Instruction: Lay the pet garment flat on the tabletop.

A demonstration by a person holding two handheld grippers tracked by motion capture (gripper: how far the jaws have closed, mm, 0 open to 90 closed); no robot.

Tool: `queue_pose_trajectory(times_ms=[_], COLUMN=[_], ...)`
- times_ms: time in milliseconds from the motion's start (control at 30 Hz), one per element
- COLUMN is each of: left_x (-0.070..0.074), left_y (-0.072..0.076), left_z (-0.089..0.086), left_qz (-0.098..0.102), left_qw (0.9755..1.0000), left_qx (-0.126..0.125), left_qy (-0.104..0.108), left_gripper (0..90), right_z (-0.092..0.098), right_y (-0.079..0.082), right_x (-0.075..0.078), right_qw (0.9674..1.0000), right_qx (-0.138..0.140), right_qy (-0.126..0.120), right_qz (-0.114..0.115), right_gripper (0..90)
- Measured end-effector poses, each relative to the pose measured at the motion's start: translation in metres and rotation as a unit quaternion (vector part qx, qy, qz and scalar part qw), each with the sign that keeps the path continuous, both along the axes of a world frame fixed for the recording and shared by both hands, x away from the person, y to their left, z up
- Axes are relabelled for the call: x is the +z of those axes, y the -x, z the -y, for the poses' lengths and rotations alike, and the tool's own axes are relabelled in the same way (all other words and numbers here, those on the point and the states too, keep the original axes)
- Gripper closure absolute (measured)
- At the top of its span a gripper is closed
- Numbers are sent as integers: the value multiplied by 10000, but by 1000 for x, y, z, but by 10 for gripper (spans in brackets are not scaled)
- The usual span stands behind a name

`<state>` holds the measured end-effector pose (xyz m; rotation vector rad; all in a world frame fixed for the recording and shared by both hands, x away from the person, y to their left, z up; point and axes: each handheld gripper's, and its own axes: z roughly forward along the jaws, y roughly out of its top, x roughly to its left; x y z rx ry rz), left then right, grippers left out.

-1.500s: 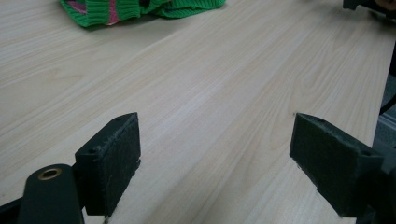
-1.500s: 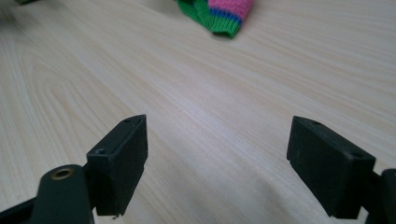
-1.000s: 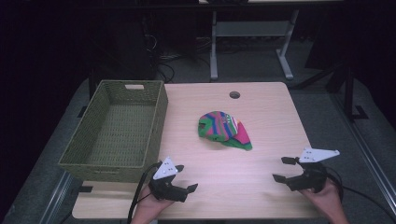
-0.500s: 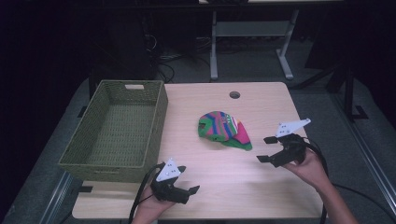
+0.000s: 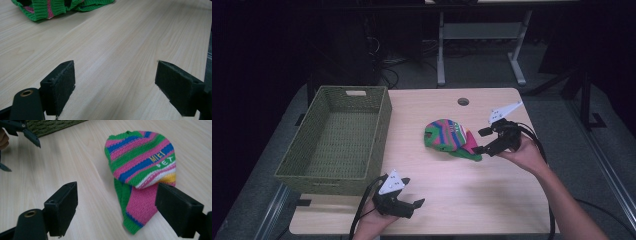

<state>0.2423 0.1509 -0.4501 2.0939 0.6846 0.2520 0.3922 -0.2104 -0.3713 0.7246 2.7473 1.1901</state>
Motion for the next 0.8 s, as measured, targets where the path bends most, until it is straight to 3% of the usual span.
queue_pose_trajectory(times_ms=[400, 600, 800], left_x=[1, 0, 0], left_y=[0, 0, 0], left_z=[-2, -3, -2], left_qz=[-18, -47, -40], left_qw=[10000, 10000, 10000], left_qx=[35, 28, -7], left_qy=[31, 60, 89], left_gripper=[159, 159, 159], right_z=[-35, -53, -62], right_y=[-42, -58, -71], right_x=[2, -8, -29], right_qw=[9996, 9980, 9956], right_qx=[62, 51, -65], right_qy=[212, 524, 774], right_qz=[-191, -352, -518], right_gripper=[182, 183, 197])
